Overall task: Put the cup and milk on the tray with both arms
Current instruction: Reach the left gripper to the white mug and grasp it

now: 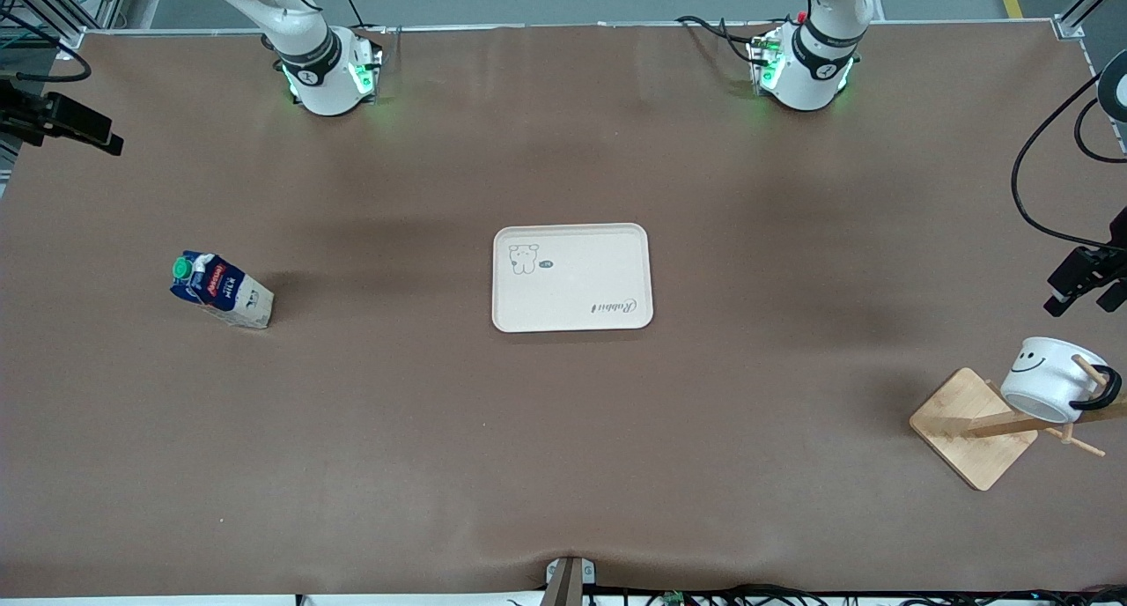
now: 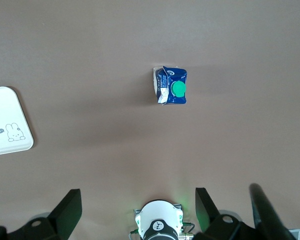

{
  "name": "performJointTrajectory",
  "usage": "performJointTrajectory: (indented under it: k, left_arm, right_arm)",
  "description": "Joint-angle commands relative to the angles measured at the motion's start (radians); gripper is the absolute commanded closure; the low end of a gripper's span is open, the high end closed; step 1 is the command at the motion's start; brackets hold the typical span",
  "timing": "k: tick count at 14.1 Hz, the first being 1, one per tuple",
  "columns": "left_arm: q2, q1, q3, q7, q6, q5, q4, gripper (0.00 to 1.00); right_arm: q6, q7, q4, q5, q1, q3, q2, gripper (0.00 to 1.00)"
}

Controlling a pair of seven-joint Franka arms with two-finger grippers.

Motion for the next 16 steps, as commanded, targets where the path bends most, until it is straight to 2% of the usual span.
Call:
performJointTrajectory:
  k: [1, 9, 15, 16]
  left_arm:
    - [0.052, -0.013, -0.011, 0.022, 0.058, -0.028, 0.042, 0.17]
    - [0.149, -0.02, -0.04, 0.023, 0.109, -0.071, 0.121, 0.27]
    - [0.194, -0.019, -0.067, 0.025, 0.186, -0.1, 0.125, 0.32]
    - [0.194, -0.019, -0.067, 0.032, 0.186, -0.1, 0.125, 0.36]
  right_arm:
    - [-0.009, 0.008, 0.007, 0.001, 0.0, 0.003, 0.0, 0.0]
    - [-0.009, 0.008, 0.004, 0.001, -0.005, 0.003, 0.0, 0.0]
    - [0.004, 0.008, 0.007, 0.001, 0.0, 0.004, -0.002, 0.0]
    - [0.005, 0.01, 0.008, 0.003, 0.0, 0.004, -0.002, 0.0]
